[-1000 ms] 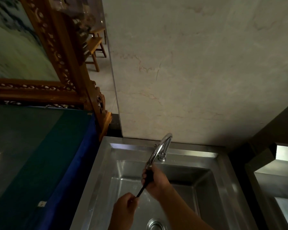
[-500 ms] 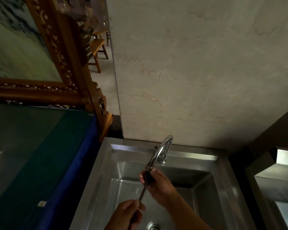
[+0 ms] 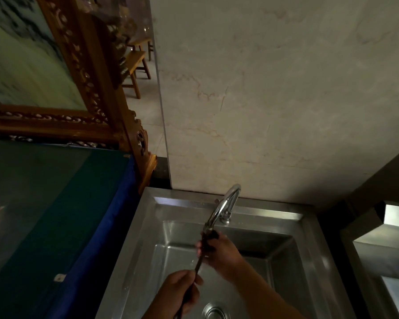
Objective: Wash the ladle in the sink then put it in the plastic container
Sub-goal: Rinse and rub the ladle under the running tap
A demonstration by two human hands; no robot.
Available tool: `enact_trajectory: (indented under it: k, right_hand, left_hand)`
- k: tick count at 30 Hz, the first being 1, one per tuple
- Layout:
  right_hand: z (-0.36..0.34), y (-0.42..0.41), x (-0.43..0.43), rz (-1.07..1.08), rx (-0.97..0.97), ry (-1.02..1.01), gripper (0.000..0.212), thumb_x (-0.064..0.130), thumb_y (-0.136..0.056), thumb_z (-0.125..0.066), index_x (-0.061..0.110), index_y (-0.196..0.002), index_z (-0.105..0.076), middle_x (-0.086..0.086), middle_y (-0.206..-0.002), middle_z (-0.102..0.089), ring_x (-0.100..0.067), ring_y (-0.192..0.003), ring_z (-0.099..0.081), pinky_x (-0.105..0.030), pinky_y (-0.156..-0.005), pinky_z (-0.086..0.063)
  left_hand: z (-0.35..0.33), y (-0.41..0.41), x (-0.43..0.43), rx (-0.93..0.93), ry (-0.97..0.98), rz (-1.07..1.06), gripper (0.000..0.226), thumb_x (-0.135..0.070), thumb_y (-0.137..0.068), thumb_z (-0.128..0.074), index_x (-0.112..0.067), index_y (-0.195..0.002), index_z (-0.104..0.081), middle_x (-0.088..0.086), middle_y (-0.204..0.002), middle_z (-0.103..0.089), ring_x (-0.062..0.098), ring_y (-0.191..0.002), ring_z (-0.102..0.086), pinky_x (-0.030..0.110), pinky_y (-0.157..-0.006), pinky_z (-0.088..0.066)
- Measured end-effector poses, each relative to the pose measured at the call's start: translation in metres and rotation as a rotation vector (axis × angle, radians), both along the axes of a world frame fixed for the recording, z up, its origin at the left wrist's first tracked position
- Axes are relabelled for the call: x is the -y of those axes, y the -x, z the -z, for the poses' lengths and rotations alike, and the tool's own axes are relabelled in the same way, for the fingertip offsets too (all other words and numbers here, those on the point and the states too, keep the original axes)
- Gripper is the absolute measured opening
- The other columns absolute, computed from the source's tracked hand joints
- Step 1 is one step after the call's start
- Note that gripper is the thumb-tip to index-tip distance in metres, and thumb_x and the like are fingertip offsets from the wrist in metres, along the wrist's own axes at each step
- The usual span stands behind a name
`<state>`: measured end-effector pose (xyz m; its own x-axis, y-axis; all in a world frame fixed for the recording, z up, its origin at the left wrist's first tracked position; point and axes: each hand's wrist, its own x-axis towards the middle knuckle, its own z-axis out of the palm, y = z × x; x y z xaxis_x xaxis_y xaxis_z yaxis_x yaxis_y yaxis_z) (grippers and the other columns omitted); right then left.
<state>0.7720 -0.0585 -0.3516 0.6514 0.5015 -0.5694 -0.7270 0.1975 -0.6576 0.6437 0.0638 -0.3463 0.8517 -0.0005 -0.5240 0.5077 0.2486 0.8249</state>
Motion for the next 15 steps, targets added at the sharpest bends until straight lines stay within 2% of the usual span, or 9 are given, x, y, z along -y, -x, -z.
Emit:
enact_trajectory:
  k: [2, 4, 7, 9, 11, 13, 15]
  right_hand:
    - [-0.002, -0.015, 0.008, -0.145, 0.139, 0.199, 0.026, 0.005, -0.097, -0.037, 0.007, -0.109, -0.060, -0.015, -0.086, -0.073, -0.027, -0.074, -0.069, -0.034, -0.063, -0.056]
    - [-0.006, -0.028, 0.013, -0.284, 0.222, 0.286, 0.026, 0.007, -0.099, -0.038, 0.007, -0.111, -0.061, -0.019, -0.092, -0.073, -0.029, -0.078, -0.070, -0.036, -0.067, -0.058]
    - [-0.013, -0.036, 0.013, -0.400, 0.303, 0.326, 0.020, 0.005, -0.097, -0.044, 0.012, -0.100, -0.062, -0.014, -0.082, -0.071, -0.023, -0.067, -0.070, -0.035, -0.065, -0.059]
    - [-0.012, -0.031, 0.010, -0.323, 0.277, 0.291, 0.019, 0.008, -0.096, -0.043, 0.010, -0.098, -0.062, -0.014, -0.080, -0.071, -0.023, -0.066, -0.068, -0.035, -0.064, -0.056]
    - [-0.007, -0.022, 0.008, -0.184, 0.219, 0.178, 0.022, 0.011, -0.097, -0.042, 0.008, -0.101, -0.063, -0.014, -0.085, -0.070, -0.026, -0.074, -0.069, -0.037, -0.070, -0.056]
    - [-0.001, -0.010, 0.003, 0.004, 0.135, 0.011, 0.022, 0.004, -0.097, -0.039, 0.004, -0.099, -0.061, -0.016, -0.085, -0.065, -0.029, -0.077, -0.067, -0.041, -0.075, -0.056]
    - [0.003, -0.001, -0.004, 0.180, 0.025, -0.157, 0.021, -0.004, -0.096, -0.038, 0.001, -0.091, -0.058, -0.018, -0.080, -0.057, -0.029, -0.070, -0.060, -0.040, -0.070, -0.053]
  left_hand:
    - [-0.004, -0.005, -0.016, -0.022, -0.106, 0.048, 0.034, -0.022, -0.100, -0.047, 0.009, -0.095, -0.062, 0.013, -0.052, -0.056, 0.013, -0.031, -0.036, 0.017, -0.038, -0.023]
    - [-0.010, -0.010, -0.032, -0.040, -0.203, 0.116, 0.035, -0.021, -0.101, -0.045, 0.009, -0.095, -0.063, 0.011, -0.053, -0.060, 0.014, -0.031, -0.038, 0.019, -0.038, -0.025]
    - [-0.018, -0.020, -0.048, -0.066, -0.250, 0.193, 0.035, -0.022, -0.102, -0.044, 0.006, -0.093, -0.064, 0.009, -0.055, -0.063, 0.013, -0.032, -0.043, 0.020, -0.035, -0.031]
    - [-0.017, -0.024, -0.049, -0.051, -0.217, 0.183, 0.034, -0.021, -0.102, -0.043, 0.002, -0.090, -0.065, 0.009, -0.054, -0.063, 0.013, -0.031, -0.043, 0.018, -0.033, -0.031]
    - [-0.013, -0.023, -0.039, -0.028, -0.179, 0.136, 0.032, -0.019, -0.102, -0.043, 0.000, -0.088, -0.065, 0.009, -0.053, -0.062, 0.013, -0.030, -0.042, 0.016, -0.033, -0.030]
    - [-0.005, -0.019, -0.019, -0.001, -0.150, 0.078, 0.031, -0.018, -0.102, -0.043, 0.000, -0.086, -0.064, 0.009, -0.051, -0.061, 0.013, -0.030, -0.042, 0.016, -0.034, -0.028]
    - [0.005, -0.014, 0.003, 0.018, -0.120, 0.027, 0.030, -0.017, -0.101, -0.044, 0.001, -0.085, -0.062, 0.008, -0.049, -0.060, 0.014, -0.030, -0.041, 0.016, -0.034, -0.026]
